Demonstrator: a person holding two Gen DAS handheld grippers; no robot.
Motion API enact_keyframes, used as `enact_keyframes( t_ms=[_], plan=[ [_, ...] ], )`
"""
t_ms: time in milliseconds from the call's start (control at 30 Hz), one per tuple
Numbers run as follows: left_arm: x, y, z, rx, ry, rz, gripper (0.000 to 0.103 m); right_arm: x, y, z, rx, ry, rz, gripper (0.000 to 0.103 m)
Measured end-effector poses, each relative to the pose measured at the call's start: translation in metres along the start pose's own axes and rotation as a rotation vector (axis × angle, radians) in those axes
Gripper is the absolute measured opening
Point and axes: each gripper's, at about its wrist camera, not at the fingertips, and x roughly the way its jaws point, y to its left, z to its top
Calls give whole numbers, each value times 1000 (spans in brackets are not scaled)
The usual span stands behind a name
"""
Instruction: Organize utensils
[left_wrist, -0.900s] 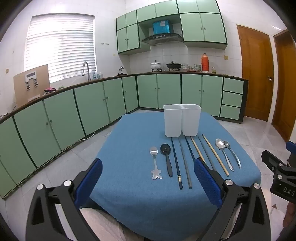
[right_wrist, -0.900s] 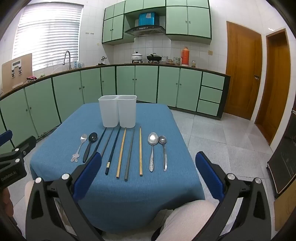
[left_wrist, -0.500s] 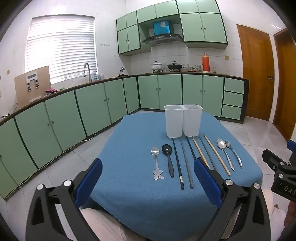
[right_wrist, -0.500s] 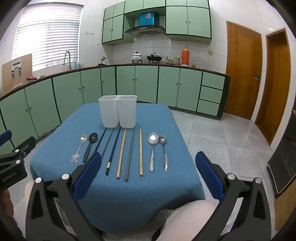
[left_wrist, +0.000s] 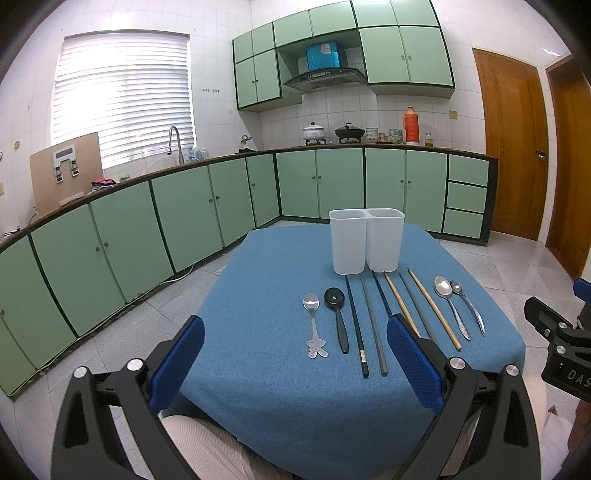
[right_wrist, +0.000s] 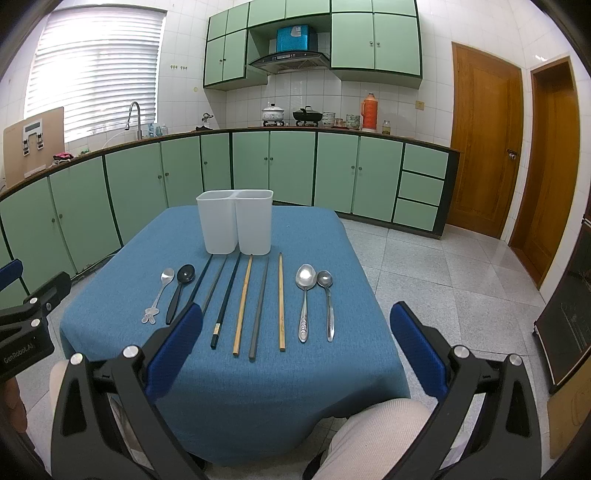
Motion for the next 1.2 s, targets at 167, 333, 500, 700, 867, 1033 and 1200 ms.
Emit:
enact_keyframes(
  t_ms=[167,333,500,700,867,1033,1200],
  plan=[
    [0,0,-1,2,-2,4,97,0,0,0,1,-1,1,98],
    [-1,-1,0,0,-1,3,97,0,0,0,0,0,0,98],
    [0,-1,-1,1,-3,3,97,0,0,0,0,-1,0,98],
    [-2,4,0,2,-4,4,97,0,1,0,-2,0,0,98],
    [-5,4,1,1,-3,4,97,0,0,0,0,0,-1,98],
    [-10,6,2,1,-2,3,97,0,0,0,-2,-1,-1,98],
    [-3,3,1,3,-4,5,97,0,0,0,-1,-1,-1,98]
  ],
)
